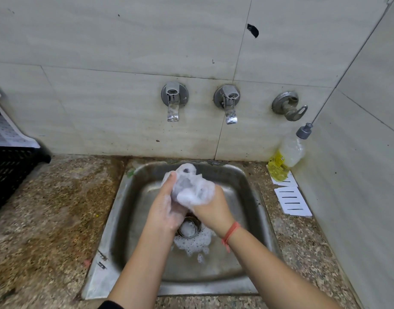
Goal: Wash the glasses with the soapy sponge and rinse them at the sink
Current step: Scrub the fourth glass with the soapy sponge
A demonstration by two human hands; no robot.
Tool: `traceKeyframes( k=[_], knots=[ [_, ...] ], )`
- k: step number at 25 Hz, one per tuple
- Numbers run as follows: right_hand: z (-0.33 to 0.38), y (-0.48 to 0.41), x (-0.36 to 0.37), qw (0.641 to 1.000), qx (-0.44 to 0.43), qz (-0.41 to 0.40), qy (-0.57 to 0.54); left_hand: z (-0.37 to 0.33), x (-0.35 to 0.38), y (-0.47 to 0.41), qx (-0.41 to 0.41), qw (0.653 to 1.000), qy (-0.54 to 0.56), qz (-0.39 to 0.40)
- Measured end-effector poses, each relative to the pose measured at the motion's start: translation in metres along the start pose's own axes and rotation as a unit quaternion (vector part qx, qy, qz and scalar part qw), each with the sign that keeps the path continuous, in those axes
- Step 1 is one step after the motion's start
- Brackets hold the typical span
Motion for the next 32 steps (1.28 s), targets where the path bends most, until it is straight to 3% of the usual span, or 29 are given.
traceKeyframes(
  k=[1, 2, 3, 4, 6, 7, 8, 9, 10, 12, 13, 14, 15, 16, 17, 18, 19, 20, 21, 22, 24, 25, 26, 27, 28, 29, 30, 31, 32],
  knots=[
    [-0.002, 0.001, -0.001, 0.996, -0.022, -0.025, 0.079, 0.005, 0.001, -0.003, -0.007, 1.0, 0.005, 0.007],
    [-0.004, 0.003, 0.0, 0.999, -0.015, -0.037, 0.023, 0.007, 0.004, -0.005, -0.003, 1.0, 0.01, 0.021],
    [-0.007, 0.005, 0.0, 0.993, 0.012, -0.033, -0.117, 0.006, 0.001, -0.006, 0.003, 1.0, -0.007, 0.013],
    [-0.014, 0.006, 0.006, 0.952, 0.066, 0.004, -0.297, 0.003, 0.0, -0.002, 0.01, 1.0, -0.024, 0.009],
    [-0.017, 0.011, 0.02, 0.818, 0.142, 0.108, -0.547, -0.004, 0.003, 0.0, 0.009, 0.998, -0.032, 0.053],
    [-0.013, 0.015, 0.022, 0.778, 0.158, 0.132, -0.594, -0.006, 0.006, 0.0, 0.005, 0.995, -0.031, 0.094],
    [-0.01, 0.016, 0.025, 0.765, 0.156, 0.152, -0.606, -0.008, 0.007, 0.001, -0.005, 0.992, -0.026, 0.124],
    [-0.005, 0.017, 0.025, 0.78, 0.147, 0.165, -0.586, -0.009, 0.008, 0.0, -0.007, 0.989, -0.025, 0.143],
    [-0.004, 0.015, 0.021, 0.824, 0.122, 0.157, -0.531, -0.009, 0.006, -0.002, -0.006, 0.989, -0.024, 0.143],
    [0.004, 0.012, 0.004, 0.942, 0.026, 0.088, -0.322, -0.004, 0.002, -0.003, -0.013, 0.994, -0.013, 0.11],
    [0.008, 0.011, -0.008, 0.985, -0.031, 0.03, -0.168, -0.001, 0.0, -0.005, -0.019, 0.995, -0.009, 0.1],
    [0.012, 0.009, -0.016, 0.995, -0.095, -0.027, 0.012, 0.002, 0.004, -0.002, -0.037, 0.994, -0.014, 0.099],
    [0.019, 0.012, -0.016, 0.968, -0.165, -0.064, 0.176, 0.006, 0.006, -0.002, -0.056, 0.994, -0.026, 0.086],
    [0.021, 0.012, -0.011, 0.932, -0.214, -0.076, 0.282, 0.01, 0.004, -0.002, -0.073, 0.995, -0.041, 0.063],
    [0.021, 0.013, -0.008, 0.919, -0.217, -0.066, 0.322, 0.012, 0.001, -0.003, -0.083, 0.994, -0.056, 0.039],
    [0.015, 0.009, -0.008, 0.943, -0.172, -0.013, 0.285, 0.011, -0.003, -0.004, -0.082, 0.995, -0.06, 0.025],
    [0.012, 0.008, -0.01, 0.982, -0.1, 0.057, 0.148, 0.008, -0.005, -0.005, -0.068, 0.996, -0.059, 0.028],
    [0.011, 0.011, -0.007, 0.987, -0.02, 0.155, -0.037, 0.004, -0.008, -0.004, -0.056, 0.996, -0.055, 0.038],
    [0.014, 0.018, -0.002, 0.949, 0.038, 0.226, -0.216, 0.0, -0.011, -0.004, -0.053, 0.996, -0.048, 0.047],
    [0.015, 0.021, 0.001, 0.905, 0.071, 0.248, -0.339, -0.003, -0.011, -0.003, -0.057, 0.996, -0.041, 0.058],
    [0.007, 0.02, 0.004, 0.859, 0.112, 0.195, -0.46, -0.005, -0.008, -0.002, -0.067, 0.991, -0.091, 0.068],
    [0.0, 0.018, 0.006, 0.878, 0.106, 0.14, -0.444, -0.004, -0.009, -0.004, -0.066, 0.988, -0.133, 0.045],
    [-0.007, 0.014, 0.002, 0.925, 0.075, 0.077, -0.364, -0.004, -0.01, -0.005, -0.06, 0.986, -0.156, 0.01],
    [-0.009, 0.012, -0.006, 0.979, 0.023, 0.006, -0.201, -0.002, -0.01, -0.007, -0.054, 0.986, -0.156, -0.016],
    [-0.004, 0.014, -0.009, 0.999, -0.027, -0.029, -0.007, 0.003, -0.008, -0.008, -0.057, 0.989, -0.132, -0.031],
    [-0.003, 0.015, -0.006, 0.989, -0.062, -0.038, 0.13, 0.008, -0.006, -0.008, -0.065, 0.991, -0.108, -0.039],
    [-0.004, 0.015, -0.006, 0.983, -0.062, -0.042, 0.166, 0.011, -0.006, -0.009, -0.069, 0.992, -0.093, -0.051],
    [-0.01, 0.014, -0.008, 0.996, -0.034, -0.036, 0.076, 0.011, -0.008, -0.012, -0.056, 0.993, -0.094, -0.049],
    [-0.015, 0.012, -0.008, 0.993, 0.03, -0.025, -0.109, 0.008, -0.009, -0.013, -0.031, 0.992, -0.109, -0.048]
  ],
)
Point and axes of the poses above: each hand's wrist, its own y-axis away from the middle knuckle, its own x-axis out of the palm, z = x × y, the point moved 7 cm from there along -y, towards the middle knuckle, and after that the axes turned 2 degrees about z, right-handed, at the moved point
